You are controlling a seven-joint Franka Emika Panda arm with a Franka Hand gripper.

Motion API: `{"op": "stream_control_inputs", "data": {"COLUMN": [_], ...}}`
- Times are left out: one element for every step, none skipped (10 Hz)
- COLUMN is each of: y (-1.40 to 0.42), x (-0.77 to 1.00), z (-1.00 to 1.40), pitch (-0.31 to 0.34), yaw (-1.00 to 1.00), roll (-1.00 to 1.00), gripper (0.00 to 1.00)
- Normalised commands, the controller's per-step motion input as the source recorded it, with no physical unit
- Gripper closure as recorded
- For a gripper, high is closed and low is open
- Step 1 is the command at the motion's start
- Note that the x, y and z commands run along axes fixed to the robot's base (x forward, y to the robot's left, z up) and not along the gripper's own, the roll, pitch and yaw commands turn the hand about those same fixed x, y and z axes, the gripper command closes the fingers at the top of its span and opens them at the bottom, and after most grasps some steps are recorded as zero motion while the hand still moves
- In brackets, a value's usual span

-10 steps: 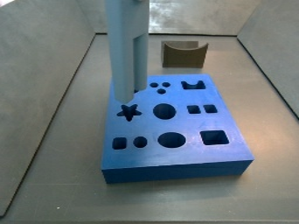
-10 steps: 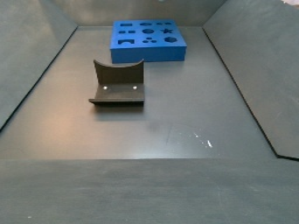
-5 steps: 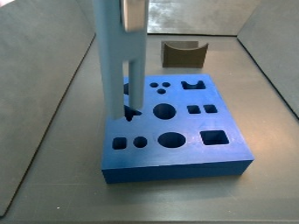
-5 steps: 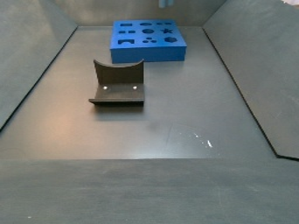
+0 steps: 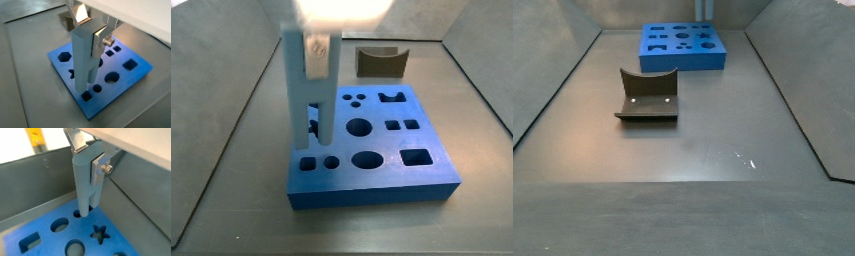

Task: Insert the square-circle object.

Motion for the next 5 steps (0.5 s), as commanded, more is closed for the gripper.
{"op": "stream_control_inputs", "data": {"y": [-0.09, -0.2, -0.12, -0.01, -0.11], "x": [0.0, 0.12, 0.13, 0.01, 0.09], "z": [-0.28, -0.2, -0.13, -0.25, -0.44], "pitch": [0.0, 0.004, 0.0, 0.0, 0.0], "yaw": [-0.95, -0.75, -0.33, 0.0, 0.0], "roll": [0.12, 0.13, 0.11, 0.06, 0.0], "gripper": [1.0, 1.0, 1.0, 1.0, 1.0]}}
